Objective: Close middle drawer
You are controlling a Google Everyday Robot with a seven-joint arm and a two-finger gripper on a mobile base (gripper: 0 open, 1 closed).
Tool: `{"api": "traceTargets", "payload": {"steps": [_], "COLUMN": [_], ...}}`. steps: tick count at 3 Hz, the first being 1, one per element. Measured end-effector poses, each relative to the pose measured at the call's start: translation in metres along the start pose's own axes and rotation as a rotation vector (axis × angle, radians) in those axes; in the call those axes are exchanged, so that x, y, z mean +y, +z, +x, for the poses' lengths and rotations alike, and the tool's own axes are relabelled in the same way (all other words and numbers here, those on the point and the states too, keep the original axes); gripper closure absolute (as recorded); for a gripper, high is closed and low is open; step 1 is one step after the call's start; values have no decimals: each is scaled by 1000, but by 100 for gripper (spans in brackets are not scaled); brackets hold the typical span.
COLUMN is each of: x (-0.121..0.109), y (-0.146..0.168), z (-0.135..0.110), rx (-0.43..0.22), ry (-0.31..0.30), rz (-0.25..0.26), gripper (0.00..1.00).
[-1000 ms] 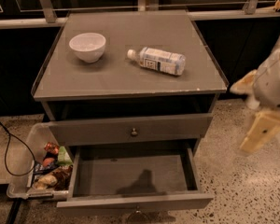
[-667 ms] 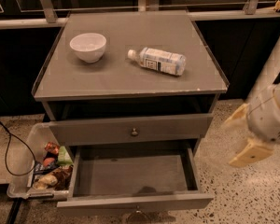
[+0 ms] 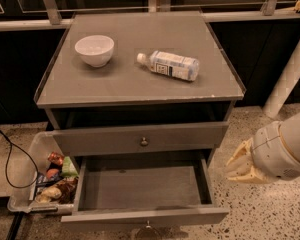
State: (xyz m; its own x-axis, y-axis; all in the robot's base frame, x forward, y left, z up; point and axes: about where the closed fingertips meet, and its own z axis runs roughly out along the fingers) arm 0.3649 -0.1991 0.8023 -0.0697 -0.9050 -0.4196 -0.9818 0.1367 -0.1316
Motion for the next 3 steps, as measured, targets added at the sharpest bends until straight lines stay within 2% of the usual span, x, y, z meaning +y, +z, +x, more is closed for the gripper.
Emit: {"api": "traceTargets", "payload": {"steps": [1,2,3], "x": [0,-1,12], "y": [0,22,82], "z": [0,-1,5], "rx": [0,-23,-100], "ry": [0,10,28], "rz": [0,22,36], "gripper": [100,100,100]}}
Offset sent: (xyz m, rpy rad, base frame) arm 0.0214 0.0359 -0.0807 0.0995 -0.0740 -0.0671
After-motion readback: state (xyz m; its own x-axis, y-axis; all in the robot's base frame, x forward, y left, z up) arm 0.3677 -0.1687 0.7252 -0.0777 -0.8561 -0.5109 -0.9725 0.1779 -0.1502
